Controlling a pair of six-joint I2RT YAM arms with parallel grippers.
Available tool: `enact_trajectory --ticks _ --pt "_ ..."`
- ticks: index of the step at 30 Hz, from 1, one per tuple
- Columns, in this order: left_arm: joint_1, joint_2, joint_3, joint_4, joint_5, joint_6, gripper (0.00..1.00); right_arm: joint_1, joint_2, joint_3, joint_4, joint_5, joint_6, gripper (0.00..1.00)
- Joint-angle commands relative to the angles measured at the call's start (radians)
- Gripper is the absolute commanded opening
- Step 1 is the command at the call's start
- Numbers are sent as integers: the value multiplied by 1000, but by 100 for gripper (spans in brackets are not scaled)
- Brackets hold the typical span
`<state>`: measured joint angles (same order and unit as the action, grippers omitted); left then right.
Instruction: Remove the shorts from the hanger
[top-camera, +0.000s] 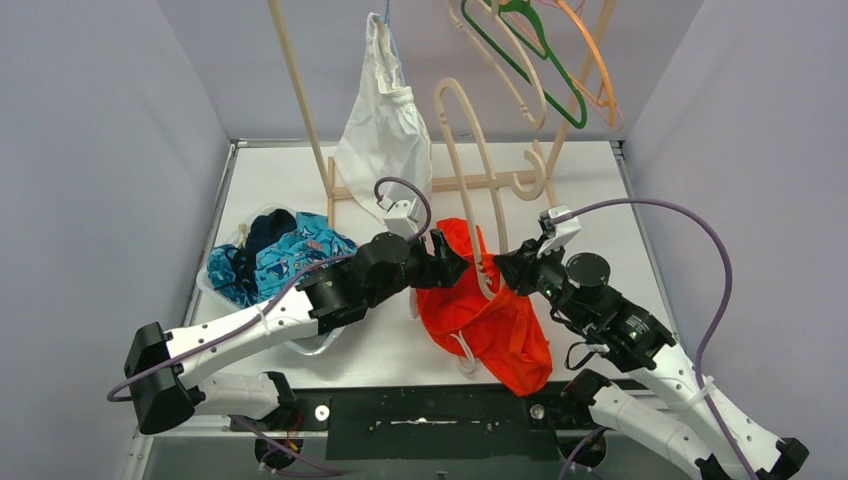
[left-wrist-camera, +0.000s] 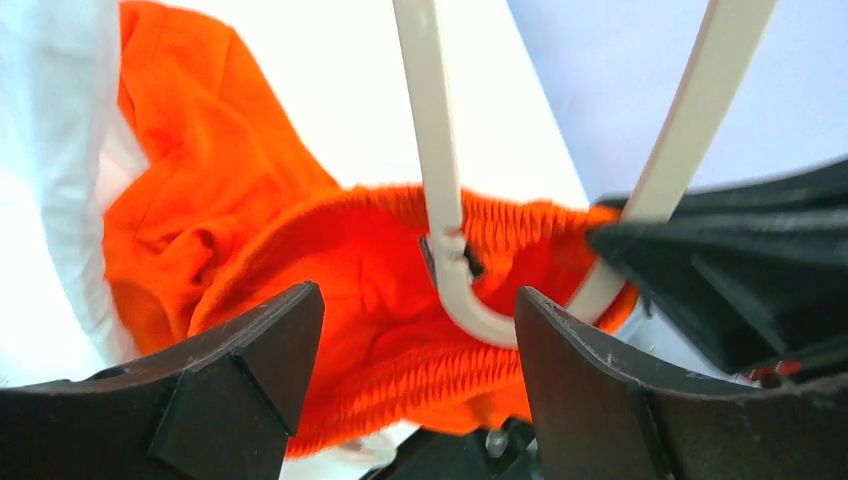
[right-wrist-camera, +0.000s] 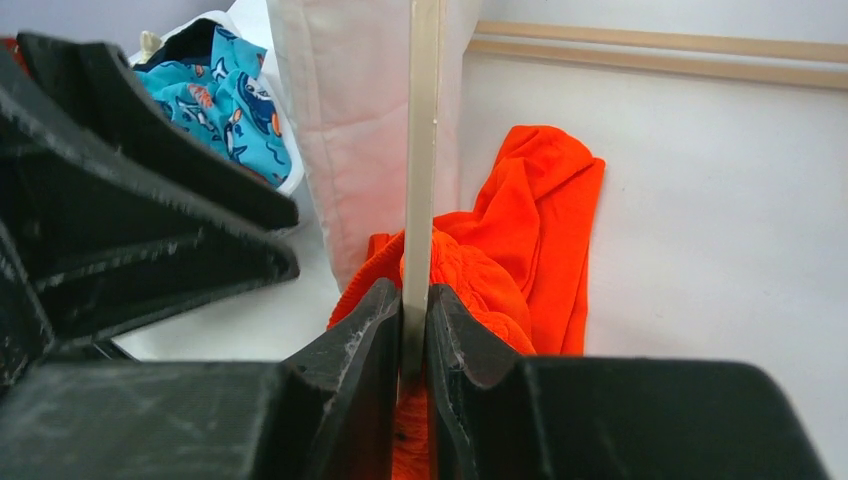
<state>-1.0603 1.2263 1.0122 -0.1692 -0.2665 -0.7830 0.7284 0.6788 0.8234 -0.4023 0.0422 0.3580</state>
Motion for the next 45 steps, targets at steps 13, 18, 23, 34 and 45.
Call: enact_trajectory --ticks 13,18,23,34,45 --pt "136 248 114 395 175 -248 63 8 -66 -17 84 -78 46 0" --pt "135 269 133 330 159 -237 18 8 -73 -4 59 -48 45 2" --pt "138 258 161 285 127 -209 0 8 -73 14 -57 13 77 19" --pt "172 272 238 264 124 -210 0 8 -224 -33 -284 124 252 66" --pt "168 275 119 517 157 -481 0 8 -273 -113 30 -26 73 62"
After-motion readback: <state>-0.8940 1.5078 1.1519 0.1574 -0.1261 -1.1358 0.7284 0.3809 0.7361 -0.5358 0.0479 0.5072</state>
